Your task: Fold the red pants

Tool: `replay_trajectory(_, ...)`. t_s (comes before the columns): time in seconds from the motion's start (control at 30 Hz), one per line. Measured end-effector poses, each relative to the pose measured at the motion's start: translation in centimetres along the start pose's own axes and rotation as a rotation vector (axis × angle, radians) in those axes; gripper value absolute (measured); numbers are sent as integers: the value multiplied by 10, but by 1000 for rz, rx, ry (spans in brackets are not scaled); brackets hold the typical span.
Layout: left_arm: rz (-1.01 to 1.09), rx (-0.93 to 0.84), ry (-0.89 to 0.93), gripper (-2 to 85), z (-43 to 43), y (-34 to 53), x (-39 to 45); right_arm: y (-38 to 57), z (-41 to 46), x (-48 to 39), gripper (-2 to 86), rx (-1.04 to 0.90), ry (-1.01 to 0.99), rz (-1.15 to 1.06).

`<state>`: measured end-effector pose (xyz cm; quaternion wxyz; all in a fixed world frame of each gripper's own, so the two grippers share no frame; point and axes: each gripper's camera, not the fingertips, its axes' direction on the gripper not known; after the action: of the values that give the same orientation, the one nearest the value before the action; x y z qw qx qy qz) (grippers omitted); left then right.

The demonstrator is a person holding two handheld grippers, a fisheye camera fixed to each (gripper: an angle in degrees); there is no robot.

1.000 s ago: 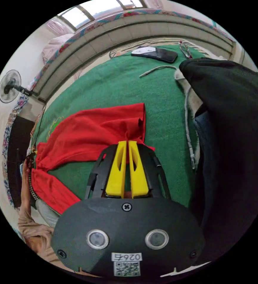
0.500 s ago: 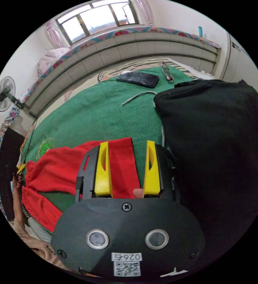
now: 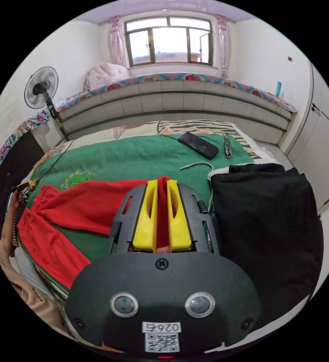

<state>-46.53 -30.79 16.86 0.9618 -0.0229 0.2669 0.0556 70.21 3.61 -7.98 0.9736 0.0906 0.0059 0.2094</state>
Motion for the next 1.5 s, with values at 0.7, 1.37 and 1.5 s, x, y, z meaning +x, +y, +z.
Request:
replay_trajectory(0.7,-101,277,-67,18,-46,30,18,-13,27,40,-11,94,-168,186)
replay_trajectory(1.37,158,216,158,67,-9,28,134,11,91,57,115,-166,-65,299)
replay_trajectory(1.5,497,8,143,121,47,12,263,34,107,63,125,-185,-192,424)
